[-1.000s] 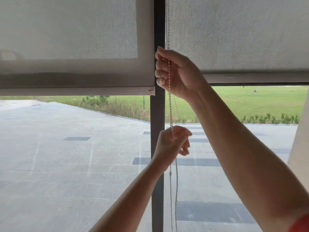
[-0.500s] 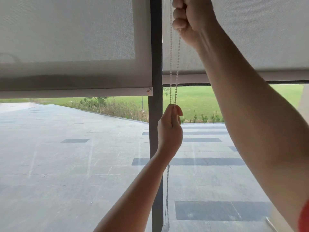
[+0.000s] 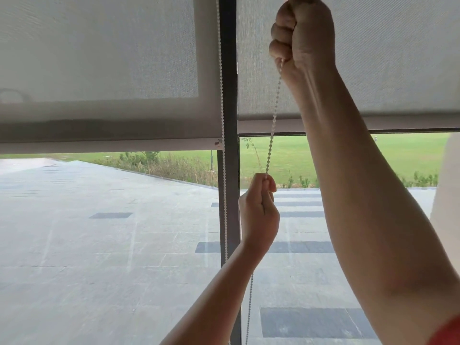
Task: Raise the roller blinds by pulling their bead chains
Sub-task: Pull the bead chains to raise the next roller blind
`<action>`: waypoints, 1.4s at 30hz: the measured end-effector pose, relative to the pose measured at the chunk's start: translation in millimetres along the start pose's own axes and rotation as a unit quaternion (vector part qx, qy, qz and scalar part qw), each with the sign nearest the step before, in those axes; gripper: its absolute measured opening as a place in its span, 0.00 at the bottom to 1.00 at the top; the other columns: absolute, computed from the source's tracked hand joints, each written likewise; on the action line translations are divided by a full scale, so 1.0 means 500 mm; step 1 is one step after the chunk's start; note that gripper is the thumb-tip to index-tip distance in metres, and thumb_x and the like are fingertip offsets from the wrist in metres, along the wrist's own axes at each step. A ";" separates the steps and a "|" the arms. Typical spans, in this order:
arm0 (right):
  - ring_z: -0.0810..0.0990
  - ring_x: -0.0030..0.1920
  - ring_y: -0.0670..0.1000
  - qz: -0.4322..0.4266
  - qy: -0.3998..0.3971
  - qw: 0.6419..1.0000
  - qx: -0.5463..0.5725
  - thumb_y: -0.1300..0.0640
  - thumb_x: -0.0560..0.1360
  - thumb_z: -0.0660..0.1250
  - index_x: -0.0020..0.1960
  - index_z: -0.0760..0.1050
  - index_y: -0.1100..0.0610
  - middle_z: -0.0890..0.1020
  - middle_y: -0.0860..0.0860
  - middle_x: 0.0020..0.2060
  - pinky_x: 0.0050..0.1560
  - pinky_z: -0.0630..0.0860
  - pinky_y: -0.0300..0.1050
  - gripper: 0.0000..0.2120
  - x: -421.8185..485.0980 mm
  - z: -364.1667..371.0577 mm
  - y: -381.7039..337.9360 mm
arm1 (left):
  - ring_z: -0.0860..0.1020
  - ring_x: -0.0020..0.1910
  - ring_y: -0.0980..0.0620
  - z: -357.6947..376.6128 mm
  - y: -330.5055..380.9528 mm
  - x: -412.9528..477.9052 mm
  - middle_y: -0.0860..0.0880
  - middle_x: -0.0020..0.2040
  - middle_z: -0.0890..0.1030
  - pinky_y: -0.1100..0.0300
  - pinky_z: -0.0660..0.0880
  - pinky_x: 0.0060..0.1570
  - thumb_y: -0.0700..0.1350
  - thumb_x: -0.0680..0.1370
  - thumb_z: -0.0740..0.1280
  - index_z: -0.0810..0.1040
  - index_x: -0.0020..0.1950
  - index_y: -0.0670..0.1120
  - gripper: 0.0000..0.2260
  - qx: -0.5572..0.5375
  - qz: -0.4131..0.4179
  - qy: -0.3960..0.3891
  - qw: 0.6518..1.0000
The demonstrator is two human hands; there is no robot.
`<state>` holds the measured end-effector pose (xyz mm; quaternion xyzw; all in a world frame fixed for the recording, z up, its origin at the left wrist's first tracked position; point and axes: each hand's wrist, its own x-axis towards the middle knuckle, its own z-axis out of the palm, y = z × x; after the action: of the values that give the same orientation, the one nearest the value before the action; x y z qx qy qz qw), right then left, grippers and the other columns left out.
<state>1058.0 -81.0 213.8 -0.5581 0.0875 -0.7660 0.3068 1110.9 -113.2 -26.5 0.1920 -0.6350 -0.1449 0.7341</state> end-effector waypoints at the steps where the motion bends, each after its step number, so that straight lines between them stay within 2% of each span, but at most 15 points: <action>1: 0.54 0.22 0.43 0.002 0.004 1.000 0.003 0.70 0.76 0.49 0.29 0.62 0.55 0.62 0.45 0.21 0.21 0.50 0.36 0.20 -0.002 0.000 -0.003 | 0.62 0.26 0.56 0.003 0.006 -0.003 0.55 0.29 0.67 0.62 0.59 0.26 0.37 0.81 0.53 0.68 0.39 0.43 0.12 -0.001 0.000 -0.001 1.000; 5: 0.54 0.21 0.43 0.000 0.011 1.000 0.011 0.72 0.74 0.48 0.24 0.61 0.54 0.61 0.45 0.20 0.20 0.50 0.35 0.23 -0.016 0.001 -0.017 | 0.63 0.25 0.50 0.015 0.019 -0.017 0.51 0.29 0.67 0.57 0.59 0.24 0.37 0.81 0.53 0.68 0.38 0.43 0.12 -0.009 0.004 -0.003 1.000; 8: 0.53 0.21 0.43 -0.005 0.015 1.000 0.002 0.72 0.73 0.48 0.25 0.60 0.54 0.60 0.45 0.20 0.20 0.50 0.35 0.22 -0.027 0.005 -0.026 | 0.63 0.25 0.50 0.021 0.030 -0.025 0.49 0.29 0.68 0.58 0.58 0.24 0.37 0.81 0.53 0.67 0.38 0.44 0.12 -0.012 0.014 0.000 1.000; 10: 0.53 0.21 0.43 -0.007 0.017 1.000 -0.003 0.72 0.73 0.48 0.25 0.59 0.54 0.59 0.45 0.20 0.21 0.50 0.35 0.22 -0.034 0.008 -0.034 | 0.62 0.25 0.51 0.022 0.038 -0.031 0.53 0.29 0.67 0.60 0.58 0.24 0.35 0.81 0.53 0.66 0.38 0.46 0.13 -0.013 0.022 -0.001 1.000; 13: 0.52 0.22 0.43 -0.009 0.018 1.000 0.000 0.72 0.73 0.48 0.25 0.58 0.54 0.59 0.45 0.20 0.21 0.49 0.35 0.21 -0.044 0.008 -0.044 | 0.62 0.25 0.58 0.022 0.043 -0.040 0.59 0.30 0.66 0.69 0.57 0.26 0.34 0.79 0.53 0.66 0.38 0.47 0.13 -0.004 0.032 -0.001 0.999; 17: 0.52 0.22 0.43 -0.011 0.021 1.000 0.002 0.72 0.74 0.48 0.26 0.57 0.54 0.59 0.45 0.20 0.21 0.49 0.35 0.21 -0.056 0.013 -0.054 | 0.62 0.26 0.59 0.023 0.055 -0.052 0.60 0.31 0.67 0.70 0.57 0.26 0.32 0.79 0.53 0.67 0.37 0.42 0.12 -0.007 0.035 -0.003 0.999; 22: 0.51 0.22 0.43 -0.010 0.013 1.000 0.024 0.73 0.73 0.48 0.26 0.56 0.53 0.58 0.45 0.20 0.21 0.49 0.34 0.22 -0.073 0.026 -0.062 | 0.62 0.27 0.61 0.018 0.067 -0.062 0.60 0.31 0.66 0.72 0.58 0.27 0.33 0.79 0.53 0.66 0.38 0.45 0.13 -0.006 0.046 0.001 0.999; 25: 0.52 0.21 0.43 -0.007 -0.015 1.000 0.025 0.71 0.76 0.50 0.29 0.63 0.56 0.60 0.45 0.20 0.20 0.51 0.33 0.20 -0.086 0.017 -0.054 | 0.63 0.27 0.62 0.018 0.060 -0.083 0.60 0.32 0.67 0.73 0.58 0.29 0.36 0.80 0.52 0.65 0.38 0.48 0.12 0.012 0.047 -0.013 0.999; 27: 0.54 0.20 0.42 -0.007 -0.052 0.998 0.030 0.67 0.81 0.52 0.36 0.69 0.58 0.62 0.44 0.20 0.18 0.51 0.33 0.16 -0.107 0.000 -0.030 | 0.63 0.27 0.63 0.017 0.044 -0.114 0.60 0.32 0.66 0.74 0.57 0.29 0.38 0.80 0.52 0.63 0.39 0.52 0.12 0.027 0.040 -0.034 0.998; 32: 0.55 0.19 0.41 0.001 -0.050 0.999 0.004 0.65 0.82 0.52 0.41 0.71 0.58 0.63 0.43 0.20 0.17 0.52 0.34 0.14 -0.114 -0.043 -0.005 | 0.61 0.24 0.61 0.017 0.022 -0.133 0.61 0.31 0.67 0.72 0.56 0.26 0.47 0.83 0.51 0.64 0.41 0.55 0.11 0.030 0.008 -0.042 0.999; 34: 0.56 0.21 0.43 -0.018 -0.057 0.998 -0.033 0.65 0.81 0.52 0.41 0.72 0.58 0.64 0.44 0.21 0.19 0.54 0.35 0.14 -0.103 -0.047 -0.013 | 0.60 0.23 0.60 0.023 0.027 -0.123 0.61 0.31 0.67 0.70 0.55 0.26 0.45 0.83 0.52 0.64 0.42 0.55 0.11 0.029 0.011 -0.050 0.998; 36: 0.59 0.23 0.44 -0.036 -0.086 0.992 -0.084 0.64 0.80 0.54 0.43 0.74 0.57 0.68 0.46 0.24 0.22 0.58 0.36 0.13 -0.099 -0.058 -0.018 | 0.60 0.23 0.59 0.026 0.031 -0.124 0.60 0.31 0.67 0.67 0.55 0.25 0.44 0.82 0.52 0.64 0.42 0.55 0.11 0.026 0.007 -0.059 0.998; 38: 0.71 0.29 0.46 -0.052 -0.113 0.982 -0.143 0.62 0.80 0.56 0.47 0.76 0.57 0.76 0.49 0.31 0.30 0.70 0.39 0.11 -0.095 -0.074 -0.015 | 0.60 0.23 0.56 0.024 0.033 -0.130 0.57 0.29 0.65 0.65 0.55 0.24 0.45 0.82 0.51 0.65 0.41 0.56 0.12 0.021 0.004 -0.057 0.998; 40: 0.79 0.45 0.43 -0.069 -0.093 0.964 -0.240 0.58 0.81 0.57 0.52 0.78 0.56 0.81 0.49 0.46 0.49 0.75 0.44 0.10 -0.090 -0.083 -0.003 | 0.61 0.23 0.52 0.018 0.036 -0.135 0.51 0.28 0.65 0.65 0.55 0.24 0.45 0.82 0.51 0.65 0.40 0.56 0.12 0.018 0.005 -0.047 0.999; 42: 0.75 0.56 0.34 -0.071 -0.060 0.950 -0.298 0.56 0.81 0.57 0.59 0.77 0.56 0.79 0.47 0.59 0.60 0.71 0.48 0.13 -0.083 -0.088 0.022 | 0.61 0.23 0.51 0.012 0.038 -0.135 0.47 0.28 0.65 0.64 0.56 0.23 0.44 0.82 0.51 0.66 0.40 0.53 0.12 0.020 -0.001 -0.033 0.999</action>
<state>1029.8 -75.4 159.3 -0.6739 0.2528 -0.6901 0.0759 1094.3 -66.2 -75.9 0.2024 -0.6616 -0.1387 0.7086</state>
